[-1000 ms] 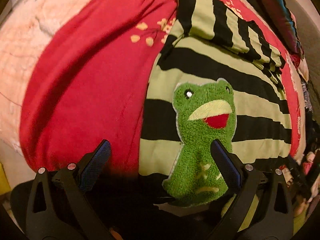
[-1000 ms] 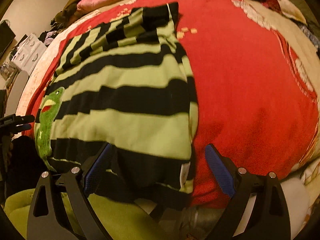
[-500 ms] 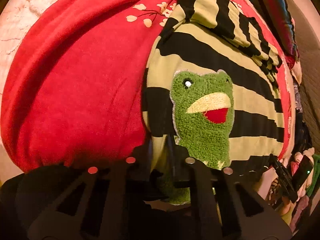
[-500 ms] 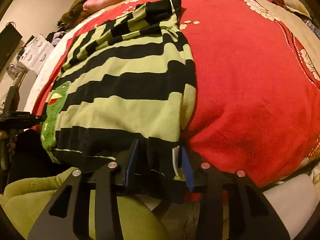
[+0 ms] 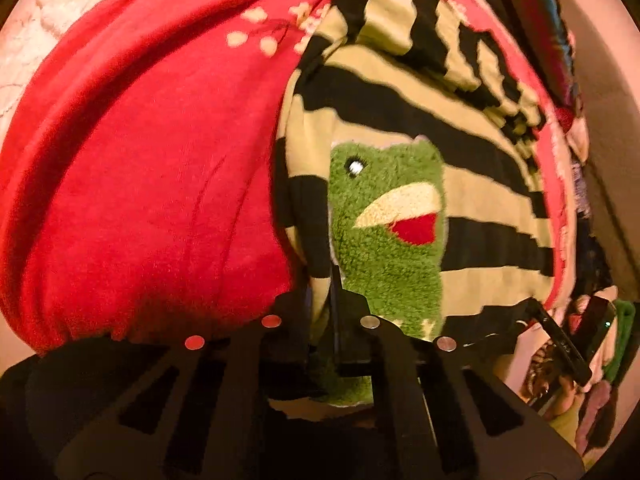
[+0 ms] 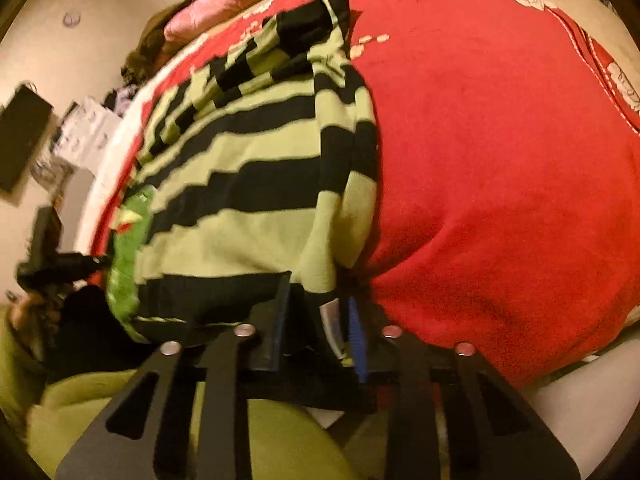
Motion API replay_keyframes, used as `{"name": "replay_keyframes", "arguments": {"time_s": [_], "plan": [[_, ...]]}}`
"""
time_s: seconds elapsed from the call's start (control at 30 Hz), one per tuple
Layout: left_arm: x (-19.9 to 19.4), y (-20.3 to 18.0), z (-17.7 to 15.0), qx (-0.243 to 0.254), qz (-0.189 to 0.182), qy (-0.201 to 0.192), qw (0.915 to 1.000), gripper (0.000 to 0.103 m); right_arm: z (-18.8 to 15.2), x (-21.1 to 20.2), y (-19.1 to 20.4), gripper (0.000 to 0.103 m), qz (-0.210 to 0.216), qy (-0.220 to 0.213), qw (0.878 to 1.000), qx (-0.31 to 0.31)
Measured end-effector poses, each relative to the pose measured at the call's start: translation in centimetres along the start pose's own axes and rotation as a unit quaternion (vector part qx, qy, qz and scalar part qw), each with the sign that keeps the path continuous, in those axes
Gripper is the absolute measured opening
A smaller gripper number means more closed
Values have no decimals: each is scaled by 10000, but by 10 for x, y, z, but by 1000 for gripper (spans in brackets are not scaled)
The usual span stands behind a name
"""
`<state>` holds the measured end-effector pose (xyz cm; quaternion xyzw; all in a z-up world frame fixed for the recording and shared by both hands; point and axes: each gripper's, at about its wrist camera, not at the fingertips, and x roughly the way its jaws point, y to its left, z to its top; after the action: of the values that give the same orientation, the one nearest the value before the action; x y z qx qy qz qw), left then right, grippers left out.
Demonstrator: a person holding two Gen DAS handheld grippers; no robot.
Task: Fold small clothes
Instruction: 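Lift the hem with both grippers and fold it over toward the collar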
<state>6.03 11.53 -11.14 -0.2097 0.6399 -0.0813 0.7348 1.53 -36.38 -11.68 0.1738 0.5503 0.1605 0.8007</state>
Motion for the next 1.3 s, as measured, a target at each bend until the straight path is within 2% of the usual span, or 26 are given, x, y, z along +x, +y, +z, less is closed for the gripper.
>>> {"name": "replay_keyframes", "arguments": {"time_s": [0.07, 0.13, 0.23, 0.3, 0.4, 0.53, 0.6, 0.77, 0.83, 0.87, 0.9, 0.97, 1.0, 1.03, 1.1, 1.2, 1.3], "plan": [[-10, -6, 2, 110, -180, -171, 9996, 1, 6, -8, 2, 7, 64, -99, 9999, -2], [-22, -16, 7, 249, -344, -400, 9983, 1, 17, -23, 6, 7, 331, -358, 9988, -4], [-36, -26, 21, 278, -599, -640, 9958, 1, 33, -36, 18, 7, 428, -569, 9973, -201], [-44, -29, 33, 298, -622, -821, 9942, 1, 50, -42, 29, 7, 461, -772, 9954, -325], [-56, -30, 57, 149, -766, -1089, 9910, 1, 78, -43, 32, 7, 514, -1012, 9933, -218], [-56, -31, 87, 96, -661, -1303, 9892, 1, 112, -26, 29, 7, 129, -1161, 9929, -208], [-47, -25, 96, -26, -570, -1333, 9894, 1, 123, -11, 19, 7, -56, -1098, 9939, -62], [-34, -3, 95, -259, -687, -1379, 9877, 9, 121, 9, 1, 10, -204, -935, 9953, 117], [-39, 4, 88, -318, -779, -1427, 9862, 13, 116, 9, -4, 14, -163, -935, 9954, 162], [-45, 5, 85, -297, -769, -1496, 9853, 18, 113, 8, -6, 16, -140, -955, 9952, 187], [-50, 6, 82, -253, -688, -1556, 9851, 29, 112, 7, -6, 19, -118, -966, 9950, 202], [-61, 3, 74, -75, -435, -1701, 9844, 37, 104, 0, -6, 30, -71, -1017, 9945, 231], [-67, 3, 70, -13, -388, -1747, 9839, 38, 101, -3, -5, 42, -77, -1050, 9942, 216], [-71, 3, 64, 28, -421, -1748, 9837, 39, 98, -7, -4, 48, -100, -1071, 9940, 190], [-75, 1, 55, 171, -371, -1745, 9838, 47, 92, -14, -3, 49, -145, -1102, 9937, 158], [-70, -2, 45, 389, -98, -1665, 9852, 57, 86, -20, 1, 56, -89, -1104, 9937, 152], [-54, -1, 42, 400, 53, -1454, 9885, 63, 80, -22, 7, 60, -60, -1056, 9943, 112]]}}
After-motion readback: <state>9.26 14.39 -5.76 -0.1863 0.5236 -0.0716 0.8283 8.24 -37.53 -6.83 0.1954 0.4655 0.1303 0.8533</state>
